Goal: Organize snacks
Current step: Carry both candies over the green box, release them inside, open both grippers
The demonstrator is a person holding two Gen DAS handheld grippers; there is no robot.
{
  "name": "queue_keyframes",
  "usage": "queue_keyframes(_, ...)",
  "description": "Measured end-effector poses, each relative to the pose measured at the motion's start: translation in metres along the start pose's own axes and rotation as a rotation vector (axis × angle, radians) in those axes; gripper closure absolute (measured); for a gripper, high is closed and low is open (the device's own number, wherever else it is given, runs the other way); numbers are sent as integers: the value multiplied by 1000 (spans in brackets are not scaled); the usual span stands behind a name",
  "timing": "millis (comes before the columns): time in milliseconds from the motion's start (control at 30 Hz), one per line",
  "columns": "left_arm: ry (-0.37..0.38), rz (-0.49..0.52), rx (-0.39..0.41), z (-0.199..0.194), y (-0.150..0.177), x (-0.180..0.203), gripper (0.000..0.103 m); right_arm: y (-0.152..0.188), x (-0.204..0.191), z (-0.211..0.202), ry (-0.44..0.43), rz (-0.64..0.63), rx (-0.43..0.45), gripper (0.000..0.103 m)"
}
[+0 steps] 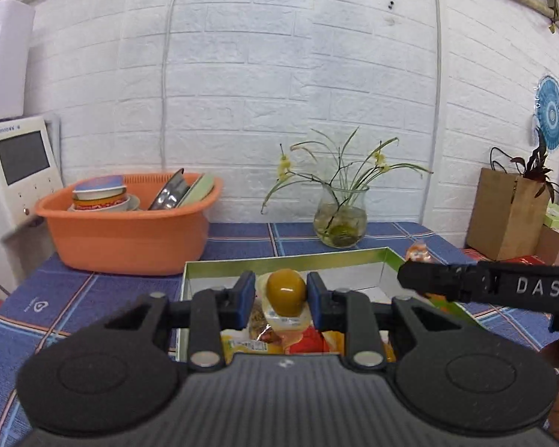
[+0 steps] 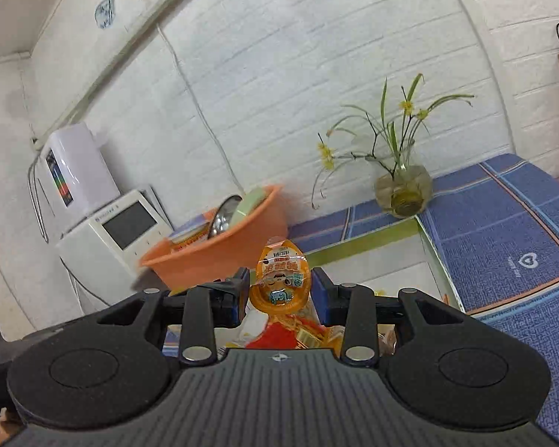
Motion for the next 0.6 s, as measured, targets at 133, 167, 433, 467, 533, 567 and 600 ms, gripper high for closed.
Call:
queue_keyframes(133, -11, 27, -40, 18, 11, -1, 77, 9, 3, 16, 27, -33, -53, 40)
queue_keyframes(167, -7, 19, -43, 20, 12, -2, 77, 10, 4, 18, 26, -36, -63, 40)
queue_keyframes(433, 14, 31, -63, 27, 20, -1, 77, 17, -3, 28, 28, -79, -107, 40)
queue_keyframes(467, 9, 39, -64, 27, 21, 0, 77, 17, -3, 28, 37, -88, -104, 40)
queue_keyframes(533, 2, 46, -67, 28, 23, 1, 77, 17, -2, 28, 44, -99, -104, 40)
queue_keyframes(567, -1, 49, -69, 28, 23, 1, 77, 17, -2, 27, 45, -100, -103, 40)
queue_keyframes(600, -6, 52, -69, 28, 23, 2, 77, 18, -3, 28, 48, -101, -103, 40)
Point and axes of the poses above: each gripper's, at about its wrist camera, not at the fingertips, and z roughly the way its jaws point, x to its right, y to its underside, the point moved 1 cm from there along z, roughly the way its jaws point
